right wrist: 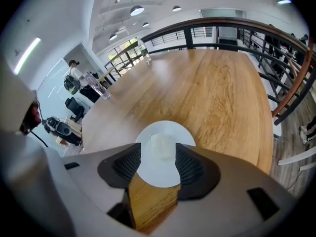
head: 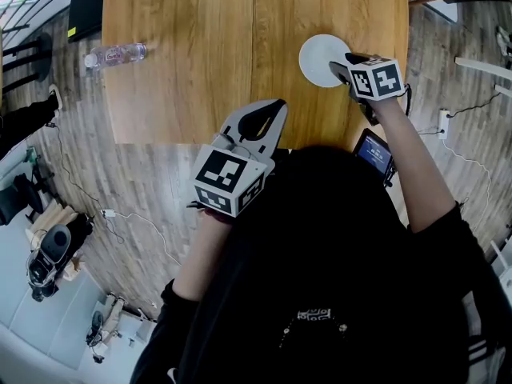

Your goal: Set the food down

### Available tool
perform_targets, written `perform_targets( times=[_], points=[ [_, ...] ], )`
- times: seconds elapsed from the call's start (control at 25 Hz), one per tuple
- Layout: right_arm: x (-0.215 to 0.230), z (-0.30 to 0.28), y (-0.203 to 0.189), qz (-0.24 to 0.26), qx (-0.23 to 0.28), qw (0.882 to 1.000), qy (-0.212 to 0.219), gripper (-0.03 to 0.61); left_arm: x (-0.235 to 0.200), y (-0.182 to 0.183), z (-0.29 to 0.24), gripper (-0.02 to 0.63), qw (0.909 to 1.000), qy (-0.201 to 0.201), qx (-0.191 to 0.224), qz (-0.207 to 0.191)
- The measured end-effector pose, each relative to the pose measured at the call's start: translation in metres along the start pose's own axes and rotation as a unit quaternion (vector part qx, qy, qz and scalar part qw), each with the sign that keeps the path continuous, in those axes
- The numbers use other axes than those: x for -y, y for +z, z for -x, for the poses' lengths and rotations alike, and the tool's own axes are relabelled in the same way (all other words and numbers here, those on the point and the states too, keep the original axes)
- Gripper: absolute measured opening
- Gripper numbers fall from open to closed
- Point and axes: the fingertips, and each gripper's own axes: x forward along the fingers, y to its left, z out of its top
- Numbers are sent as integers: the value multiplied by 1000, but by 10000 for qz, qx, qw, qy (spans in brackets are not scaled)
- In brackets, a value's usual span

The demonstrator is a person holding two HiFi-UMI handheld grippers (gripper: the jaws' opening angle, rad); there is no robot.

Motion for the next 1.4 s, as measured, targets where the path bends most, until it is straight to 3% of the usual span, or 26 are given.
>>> perform_targets(
  times=[0.16, 0.32, 0.36, 0.52, 0.68, 0.84, 1.04, 1.4],
  points=[
    [-8, 34, 23, -308, 760, 9966, 75, 217, 0, 6, 2, -1, 9992, -235, 29, -330],
    [-23, 85, 40, -637, 1635, 9842, 244, 67, 3, 6, 9, -1, 9981, -485, 217, -319],
    [-27, 100, 43, -680, 1824, 9804, 320, 54, 3, 9, 10, -2, 9979, -511, 251, -317],
    [-49, 175, 57, -343, 2548, 9649, 546, 25, 18, 41, 10, -1, 9953, -730, 423, -482],
    [-85, 244, 59, 244, 3373, 9386, 687, 19, 35, 64, 12, -1, 9909, -981, 585, -718],
    [-118, 298, 70, 755, 4170, 9029, 722, 18, 45, 86, 9, -2, 9843, -1247, 693, -1036],
    [-139, 323, 76, 989, 4447, 8884, 560, 18, 66, 100, 14, 0, 9723, -1802, 958, -1135],
    [-135, 334, 75, 1107, 4389, 8909, 376, 18, 78, 104, 8, -2, 9688, -1935, 926, -1245]
  ],
)
